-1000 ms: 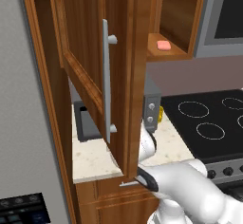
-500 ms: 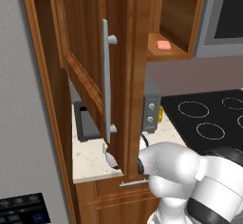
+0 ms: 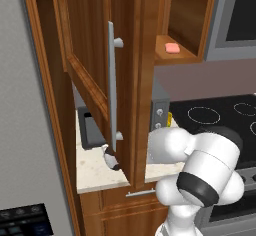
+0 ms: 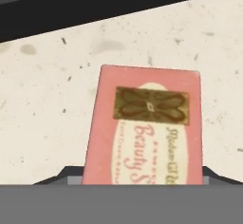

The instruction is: Pick the bar soap and bar soap from the cabinet and place them on the counter.

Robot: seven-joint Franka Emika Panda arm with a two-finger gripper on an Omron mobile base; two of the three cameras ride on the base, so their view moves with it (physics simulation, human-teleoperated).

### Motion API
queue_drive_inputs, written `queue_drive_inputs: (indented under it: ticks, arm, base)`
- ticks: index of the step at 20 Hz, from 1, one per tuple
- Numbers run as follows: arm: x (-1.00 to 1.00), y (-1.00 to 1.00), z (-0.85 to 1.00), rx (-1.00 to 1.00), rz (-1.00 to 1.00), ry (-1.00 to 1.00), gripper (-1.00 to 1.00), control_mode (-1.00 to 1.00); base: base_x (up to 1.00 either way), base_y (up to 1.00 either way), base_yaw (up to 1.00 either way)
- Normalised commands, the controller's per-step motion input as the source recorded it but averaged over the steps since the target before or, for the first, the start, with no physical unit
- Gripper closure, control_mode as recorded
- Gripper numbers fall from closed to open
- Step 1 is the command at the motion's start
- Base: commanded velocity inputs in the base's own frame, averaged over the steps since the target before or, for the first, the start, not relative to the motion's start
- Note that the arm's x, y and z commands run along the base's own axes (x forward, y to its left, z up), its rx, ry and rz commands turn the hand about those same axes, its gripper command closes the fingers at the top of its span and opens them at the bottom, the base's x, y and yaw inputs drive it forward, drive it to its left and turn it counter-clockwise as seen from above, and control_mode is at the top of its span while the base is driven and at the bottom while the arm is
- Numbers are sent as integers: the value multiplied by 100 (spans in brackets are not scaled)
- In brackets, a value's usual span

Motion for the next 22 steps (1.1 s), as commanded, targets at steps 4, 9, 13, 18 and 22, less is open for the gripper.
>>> queue_drive_inputs:
  ticks: [4, 9, 13, 18, 22]
  arm:
    - [-3, -5, 16, 0, 0, 1, -100, -100]
    - [-24, -16, 28, 0, 0, -6, -100, -100]
    - [-37, -24, 24, 0, 0, -5, -100, -100]
    - [-46, -33, 31, 1, 0, 0, -100, -100]
    - [-12, -10, 33, 3, 0, 0, -100, -100]
  base:
    - [0, 0, 0]
    - [0, 0, 0]
    - [0, 0, 0]
    - [0, 0, 0]
    - [0, 0, 0]
